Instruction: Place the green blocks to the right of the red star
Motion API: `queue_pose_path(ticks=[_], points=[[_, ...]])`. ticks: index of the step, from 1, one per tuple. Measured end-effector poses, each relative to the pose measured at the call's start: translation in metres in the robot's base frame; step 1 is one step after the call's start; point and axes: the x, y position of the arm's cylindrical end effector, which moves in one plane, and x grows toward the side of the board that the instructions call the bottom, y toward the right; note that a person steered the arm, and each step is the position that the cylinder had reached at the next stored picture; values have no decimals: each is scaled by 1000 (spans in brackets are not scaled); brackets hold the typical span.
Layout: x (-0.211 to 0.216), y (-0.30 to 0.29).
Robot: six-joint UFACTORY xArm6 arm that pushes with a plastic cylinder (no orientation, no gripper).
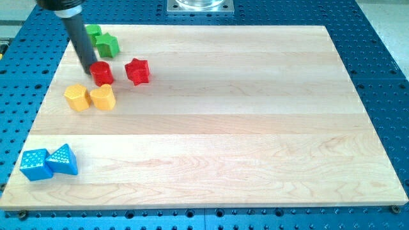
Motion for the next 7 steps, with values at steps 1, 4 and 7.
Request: queue_pose_path(ticks=[1, 4, 7], points=[[-18, -14], [-69, 104], [-63, 199]])
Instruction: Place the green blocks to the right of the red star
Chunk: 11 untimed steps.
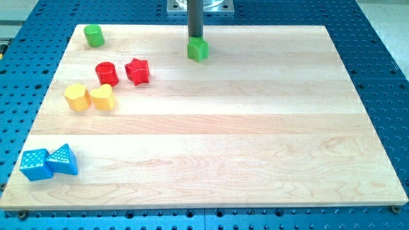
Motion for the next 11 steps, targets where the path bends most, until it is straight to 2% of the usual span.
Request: queue_pose_path(ticks=[1, 3, 4, 5, 6, 7, 8, 10, 11], points=[[66, -45], [69, 90], [87, 131], [121, 71], [77, 56], [87, 41], [130, 68], [90, 17], [90, -4]])
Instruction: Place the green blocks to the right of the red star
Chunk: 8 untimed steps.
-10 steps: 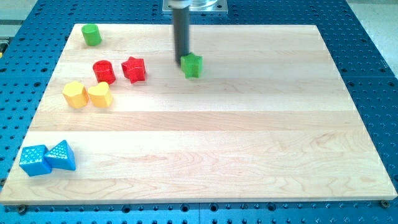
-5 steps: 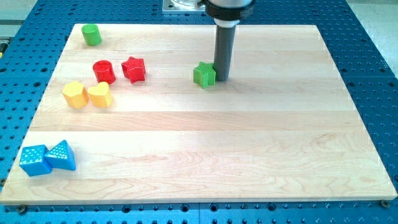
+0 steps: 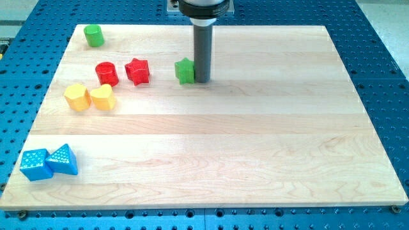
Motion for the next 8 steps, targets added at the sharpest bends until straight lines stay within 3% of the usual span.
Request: queue_pose_path(ticks=[1, 2, 3, 4, 5, 6, 8], points=[[0, -25], [-8, -12], [-72, 18], [-91, -86], [-42, -223], [-55, -288], [-145, -264]])
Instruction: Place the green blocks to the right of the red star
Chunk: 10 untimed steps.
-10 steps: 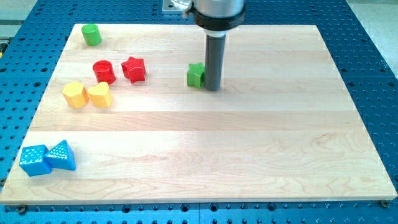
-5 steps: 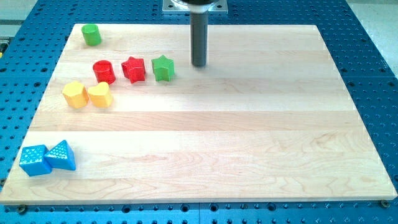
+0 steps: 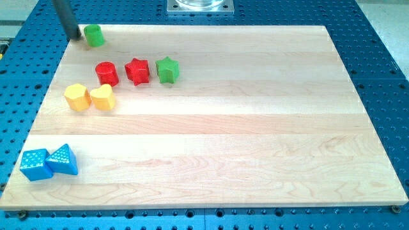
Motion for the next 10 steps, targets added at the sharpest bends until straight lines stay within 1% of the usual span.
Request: queue_pose_path(ticks=[1, 2, 3, 4, 5, 6, 7, 9, 10], points=[[49, 110], [80, 240], [57, 242], [50, 301], [79, 319], [106, 308], [99, 343], [185, 352], [222, 291]])
